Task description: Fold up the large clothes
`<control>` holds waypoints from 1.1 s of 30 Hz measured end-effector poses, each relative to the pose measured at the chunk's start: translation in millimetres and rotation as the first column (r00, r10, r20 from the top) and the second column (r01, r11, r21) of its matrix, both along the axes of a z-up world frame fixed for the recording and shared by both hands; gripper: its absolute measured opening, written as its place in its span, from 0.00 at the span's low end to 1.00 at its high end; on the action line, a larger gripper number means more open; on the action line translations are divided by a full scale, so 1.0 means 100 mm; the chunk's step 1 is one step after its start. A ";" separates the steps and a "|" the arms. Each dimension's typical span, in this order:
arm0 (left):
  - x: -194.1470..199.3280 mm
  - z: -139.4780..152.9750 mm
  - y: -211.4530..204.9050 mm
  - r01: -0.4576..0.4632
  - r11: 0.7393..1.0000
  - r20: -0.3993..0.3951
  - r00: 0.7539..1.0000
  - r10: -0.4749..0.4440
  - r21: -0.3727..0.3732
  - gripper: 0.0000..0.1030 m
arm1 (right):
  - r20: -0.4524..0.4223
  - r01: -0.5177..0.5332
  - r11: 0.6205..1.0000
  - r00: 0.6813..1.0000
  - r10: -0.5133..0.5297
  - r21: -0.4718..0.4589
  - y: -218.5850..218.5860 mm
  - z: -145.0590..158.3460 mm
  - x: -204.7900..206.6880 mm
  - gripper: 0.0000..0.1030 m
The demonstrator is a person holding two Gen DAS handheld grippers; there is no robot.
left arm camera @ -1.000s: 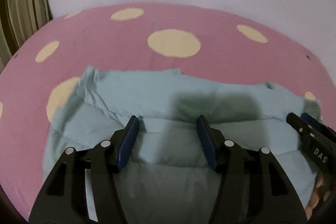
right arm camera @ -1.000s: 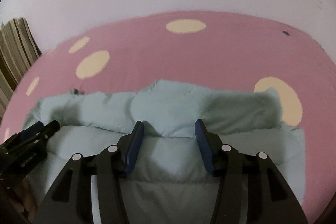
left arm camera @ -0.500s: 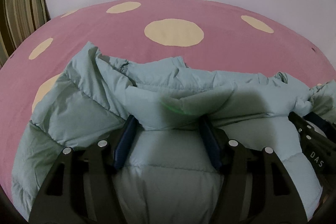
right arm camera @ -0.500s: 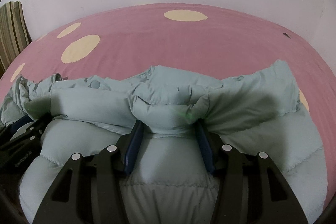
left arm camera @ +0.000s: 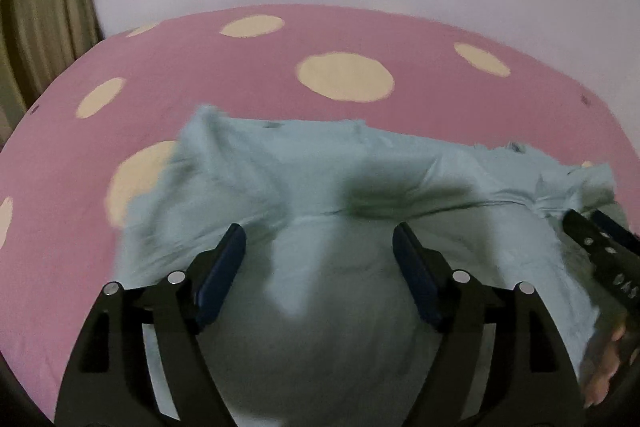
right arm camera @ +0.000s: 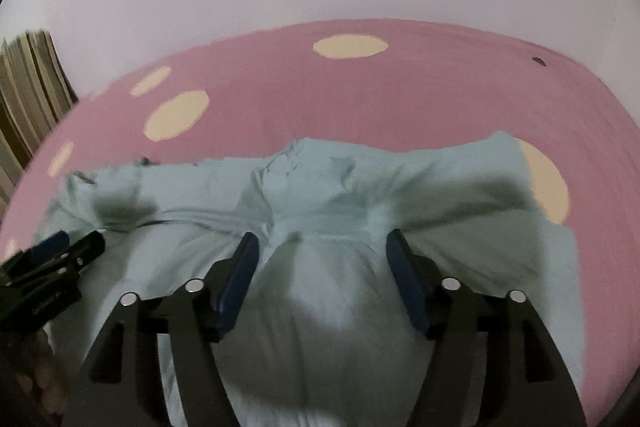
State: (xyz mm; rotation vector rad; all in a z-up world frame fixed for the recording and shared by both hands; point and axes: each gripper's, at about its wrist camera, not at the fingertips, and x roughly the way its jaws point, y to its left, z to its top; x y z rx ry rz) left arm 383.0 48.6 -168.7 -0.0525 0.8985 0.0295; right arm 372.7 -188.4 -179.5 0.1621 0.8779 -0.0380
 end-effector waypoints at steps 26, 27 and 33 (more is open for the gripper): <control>-1.19 -0.35 1.15 -0.201 0.901 -0.085 0.979 0.183 -0.385 0.74 | -0.111 0.206 0.956 0.976 -0.186 0.208 -1.14 -0.36 -1.42 0.74; -1.17 -0.35 1.13 -0.203 0.900 -0.086 0.979 0.184 -0.385 0.67 | -0.109 0.198 0.961 0.978 -0.179 0.195 -1.11 -0.37 -1.41 0.70; -1.15 -0.32 1.06 -0.157 0.890 -0.057 0.988 0.147 -0.429 0.23 | -0.102 0.161 0.955 0.985 -0.139 0.248 -0.97 -0.35 -1.39 0.24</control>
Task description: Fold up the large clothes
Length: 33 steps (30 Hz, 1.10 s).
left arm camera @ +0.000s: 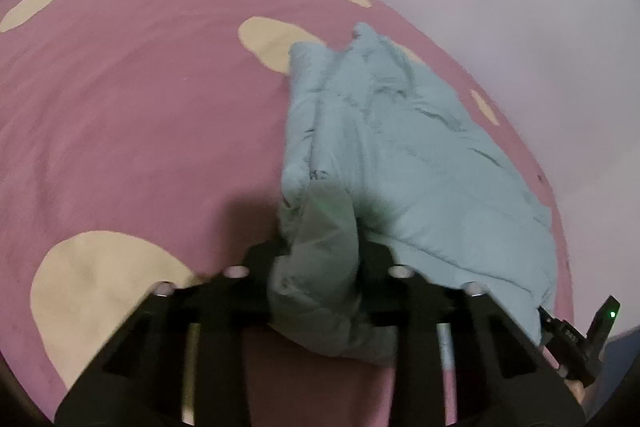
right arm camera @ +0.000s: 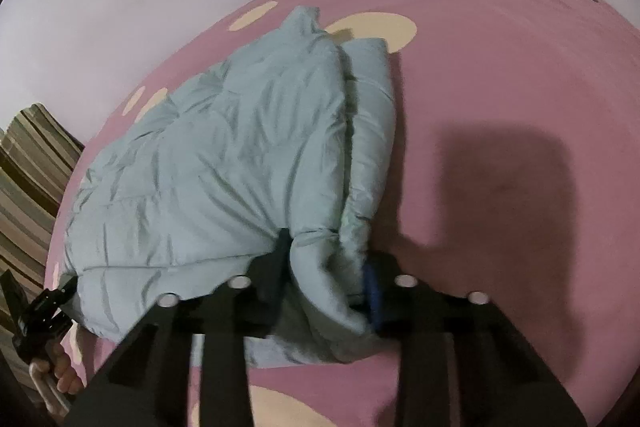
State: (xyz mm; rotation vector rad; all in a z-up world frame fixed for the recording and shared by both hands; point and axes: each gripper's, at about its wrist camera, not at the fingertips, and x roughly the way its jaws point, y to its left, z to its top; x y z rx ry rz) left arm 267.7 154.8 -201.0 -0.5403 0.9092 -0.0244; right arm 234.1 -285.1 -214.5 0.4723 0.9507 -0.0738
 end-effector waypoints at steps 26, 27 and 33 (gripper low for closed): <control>-1.30 0.30 0.37 -0.015 0.998 -0.009 1.000 0.015 0.063 0.14 | 0.022 -0.081 0.995 0.997 0.080 0.062 0.40 0.19 -1.14 0.14; -1.33 0.30 0.37 -0.017 0.998 -0.009 1.000 0.017 0.064 0.14 | 0.022 -0.084 0.995 0.996 0.083 0.055 0.42 0.19 -1.17 0.14; -1.47 0.31 0.40 -0.021 0.998 -0.011 1.000 0.021 0.065 0.14 | 0.021 -0.083 0.995 0.996 0.082 0.054 0.44 0.18 -1.22 0.14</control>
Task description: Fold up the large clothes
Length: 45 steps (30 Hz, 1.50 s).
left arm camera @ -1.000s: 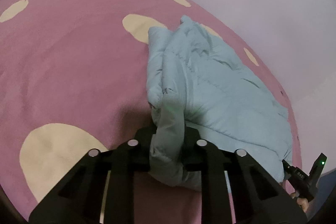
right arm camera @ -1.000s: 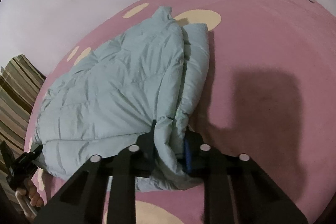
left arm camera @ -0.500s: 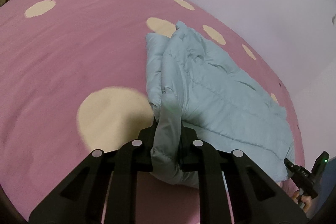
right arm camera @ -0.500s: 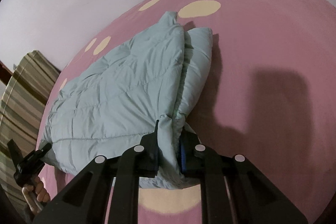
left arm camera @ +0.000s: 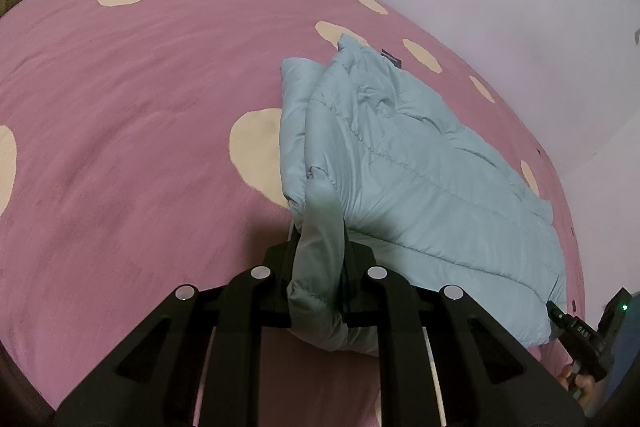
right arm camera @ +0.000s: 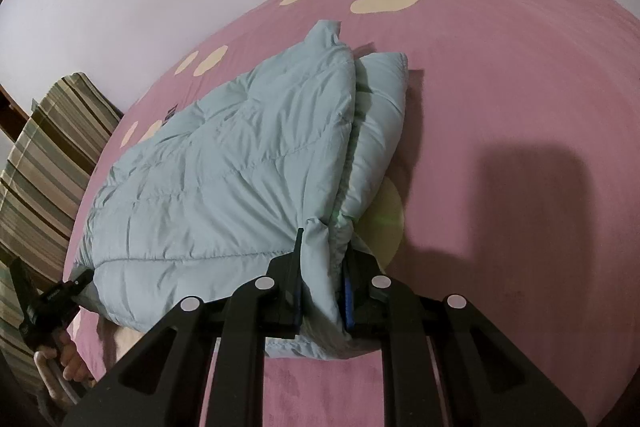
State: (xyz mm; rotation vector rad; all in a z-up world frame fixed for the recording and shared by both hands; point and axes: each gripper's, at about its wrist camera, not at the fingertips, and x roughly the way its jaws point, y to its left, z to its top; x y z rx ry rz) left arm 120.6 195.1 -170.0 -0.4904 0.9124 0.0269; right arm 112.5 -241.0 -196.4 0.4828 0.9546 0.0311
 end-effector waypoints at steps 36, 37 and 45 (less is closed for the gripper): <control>0.01 -0.01 -0.03 0.025 1.000 -0.014 1.000 -0.025 0.016 0.17 | -0.005 -0.006 1.000 1.000 0.006 -0.008 0.00 -0.05 -0.06 0.16; 0.00 -0.01 -0.02 0.026 1.000 -0.016 1.000 -0.026 0.015 0.20 | -0.006 -0.006 1.000 1.000 0.006 -0.004 -0.01 -0.05 -0.06 0.18; -0.03 0.01 0.08 0.016 1.000 -0.019 1.000 -0.016 -0.003 0.37 | -0.014 0.023 0.999 1.000 -0.023 -0.025 -0.09 0.06 -0.12 0.29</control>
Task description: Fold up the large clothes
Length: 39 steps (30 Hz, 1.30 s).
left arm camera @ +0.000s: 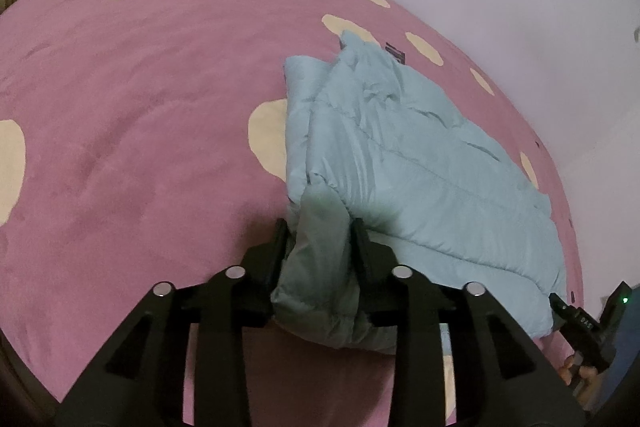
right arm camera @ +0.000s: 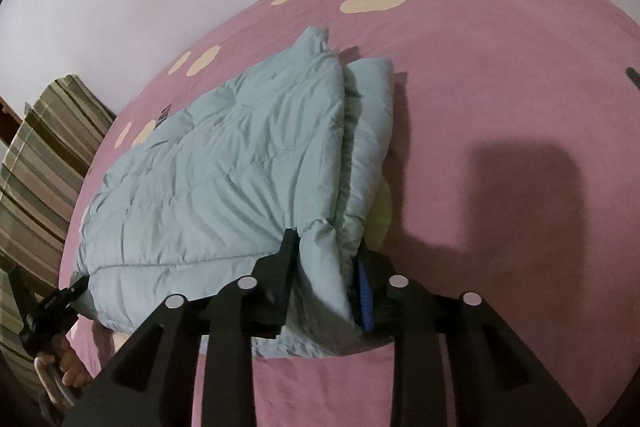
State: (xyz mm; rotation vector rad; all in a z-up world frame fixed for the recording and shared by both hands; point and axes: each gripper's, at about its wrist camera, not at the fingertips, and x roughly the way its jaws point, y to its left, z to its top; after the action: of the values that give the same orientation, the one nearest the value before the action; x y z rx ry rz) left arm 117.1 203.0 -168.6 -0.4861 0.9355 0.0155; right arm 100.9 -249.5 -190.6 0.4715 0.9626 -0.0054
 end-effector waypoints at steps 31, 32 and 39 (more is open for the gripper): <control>-0.09 0.14 0.23 -0.068 0.990 0.017 0.998 0.066 0.124 0.84 | 0.067 -0.282 0.934 0.951 0.303 -0.219 1.91 0.34 0.74 0.32; -0.08 0.14 0.23 -0.066 0.990 0.017 0.998 0.064 0.127 0.84 | 0.051 -0.283 0.932 0.952 0.301 -0.228 1.94 0.29 0.76 0.32; 0.03 0.14 0.22 -0.033 0.994 0.018 0.999 0.031 0.105 0.85 | -0.028 -0.291 0.918 0.955 0.295 -0.268 2.04 -0.01 0.83 0.33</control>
State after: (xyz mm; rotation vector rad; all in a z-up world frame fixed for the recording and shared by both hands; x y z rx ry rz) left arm 119.8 224.8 -154.8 -0.4032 0.9056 0.0892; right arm 184.0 -45.1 -192.0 0.0724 0.9947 0.1367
